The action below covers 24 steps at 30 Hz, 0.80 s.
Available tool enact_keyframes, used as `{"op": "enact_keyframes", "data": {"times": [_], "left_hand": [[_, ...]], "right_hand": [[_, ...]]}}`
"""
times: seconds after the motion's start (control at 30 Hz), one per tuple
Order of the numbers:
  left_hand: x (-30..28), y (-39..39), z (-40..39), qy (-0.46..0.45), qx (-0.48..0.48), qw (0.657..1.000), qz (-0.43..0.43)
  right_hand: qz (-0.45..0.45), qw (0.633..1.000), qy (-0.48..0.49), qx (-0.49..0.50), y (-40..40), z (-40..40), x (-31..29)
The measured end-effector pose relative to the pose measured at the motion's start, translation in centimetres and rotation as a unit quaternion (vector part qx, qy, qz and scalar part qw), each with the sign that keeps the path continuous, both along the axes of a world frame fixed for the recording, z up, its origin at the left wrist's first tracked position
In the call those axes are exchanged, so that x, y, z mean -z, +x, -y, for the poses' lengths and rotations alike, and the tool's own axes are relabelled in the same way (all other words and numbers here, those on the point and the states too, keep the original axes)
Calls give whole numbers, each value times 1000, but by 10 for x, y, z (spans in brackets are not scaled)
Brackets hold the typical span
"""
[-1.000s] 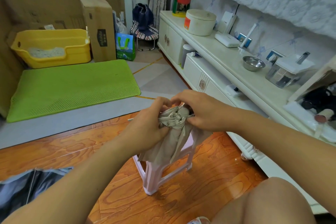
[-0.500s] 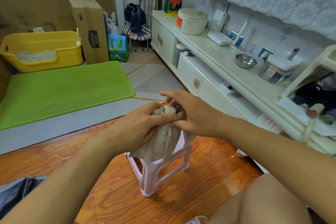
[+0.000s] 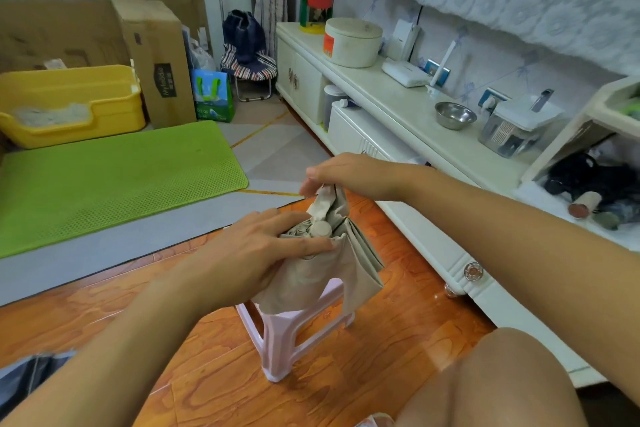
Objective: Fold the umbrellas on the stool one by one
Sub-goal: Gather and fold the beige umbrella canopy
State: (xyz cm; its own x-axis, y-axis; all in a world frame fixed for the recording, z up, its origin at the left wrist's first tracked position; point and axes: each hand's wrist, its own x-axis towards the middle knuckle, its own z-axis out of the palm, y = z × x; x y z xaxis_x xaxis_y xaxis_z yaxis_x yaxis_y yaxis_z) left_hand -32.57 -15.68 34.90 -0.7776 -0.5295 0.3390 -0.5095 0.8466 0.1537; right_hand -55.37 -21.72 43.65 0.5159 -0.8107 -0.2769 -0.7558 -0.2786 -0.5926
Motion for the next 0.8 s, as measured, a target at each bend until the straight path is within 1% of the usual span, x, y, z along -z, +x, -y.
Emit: {"op": "enact_keyframes", "data": {"times": [0.07,0.17,0.27,0.37,0.43,0.53,0.8], "left_hand": [[1,2,-1,1,0,1000,-3],[2,6,0,7,-5,1000,-9],[1,9,-1,1,-4,1000,-9],[1,8,-3,-11,9,1000,-2],[1,5,-6,-13,17,1000,7],[0,4,-6,-9,16,1000,12],[-1,6,-4,2,11,1000,7]], "right_hand": [[-6,1000,-1,5,-2,1,0],[-27,999,-13,-18,-17,5,4],[15,999,35,-7,-38,5,5],[9,1000,4,-24,-46,7,15],[23,999,-17,-27,-45,9,20],[41,998,-24,-46,-43,9,21],[-55,984,-78,-153,-41,6,13]]}}
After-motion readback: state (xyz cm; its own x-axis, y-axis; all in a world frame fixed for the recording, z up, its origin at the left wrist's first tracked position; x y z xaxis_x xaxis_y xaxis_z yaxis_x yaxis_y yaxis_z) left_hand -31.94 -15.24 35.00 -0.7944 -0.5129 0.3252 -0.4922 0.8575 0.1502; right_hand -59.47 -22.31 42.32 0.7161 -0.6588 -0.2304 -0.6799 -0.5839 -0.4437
